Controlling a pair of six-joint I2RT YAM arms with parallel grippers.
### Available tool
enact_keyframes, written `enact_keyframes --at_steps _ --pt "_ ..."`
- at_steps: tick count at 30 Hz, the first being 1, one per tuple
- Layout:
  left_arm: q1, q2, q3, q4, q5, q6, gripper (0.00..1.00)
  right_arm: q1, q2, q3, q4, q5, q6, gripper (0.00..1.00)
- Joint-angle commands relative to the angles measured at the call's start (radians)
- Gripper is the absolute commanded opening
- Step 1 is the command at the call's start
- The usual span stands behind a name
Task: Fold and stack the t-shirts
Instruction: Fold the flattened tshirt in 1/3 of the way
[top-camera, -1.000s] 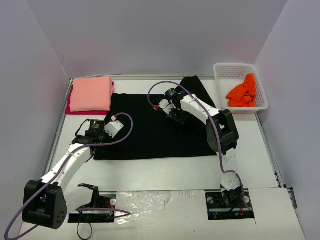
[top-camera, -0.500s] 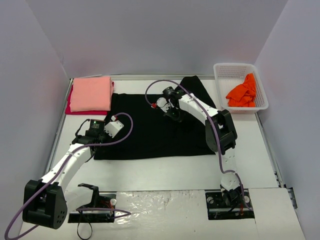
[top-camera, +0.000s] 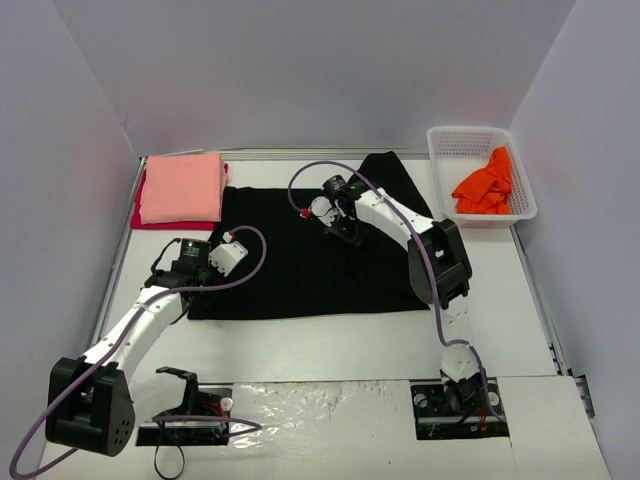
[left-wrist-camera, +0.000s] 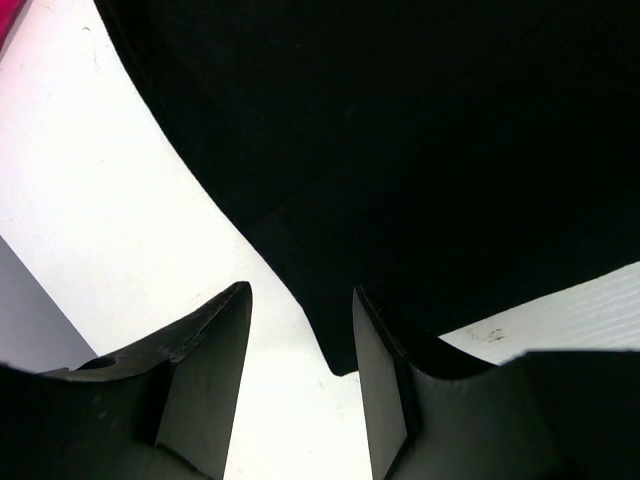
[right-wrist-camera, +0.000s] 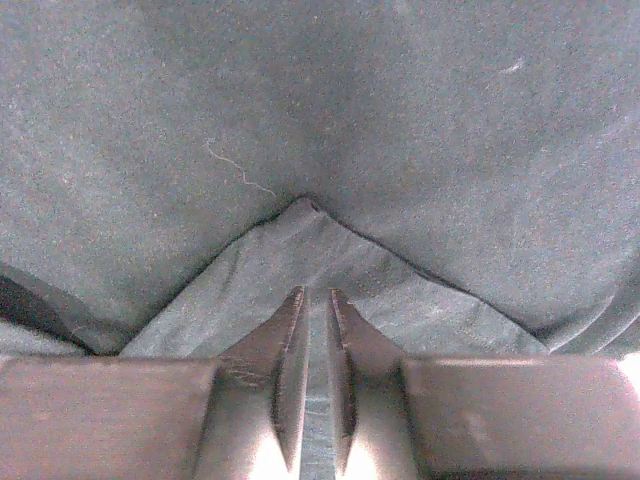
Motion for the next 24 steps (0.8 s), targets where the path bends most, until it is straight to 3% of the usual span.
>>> enact_keyframes --at_steps 1,6,10,14,19,24 --pt "0.004 -0.013 0.013 -0.02 -0.012 -0.013 0.44 0.002 -0.056 -0.009 -0.007 0.037 0.0 0.12" --pt "0.005 -0.043 0.026 0.005 -0.005 0.003 0.44 -0.044 -0.138 -0.002 0.029 0.097 0.021 0.2" --pt "0.005 -0.048 0.114 0.009 0.028 0.02 0.44 -0.132 -0.152 0.036 0.056 0.135 0.072 0.2" --pt "0.01 -0.004 0.2 0.06 -0.011 -0.011 0.44 -0.236 -0.146 0.061 0.097 0.069 0.115 0.24" --pt "0.011 0.111 0.32 0.187 -0.04 -0.072 0.44 -0.302 -0.077 0.139 0.132 0.084 0.147 0.23" --pt "0.01 0.301 0.456 0.203 -0.022 -0.068 0.44 -0.319 -0.009 0.222 0.132 0.098 0.145 0.23"
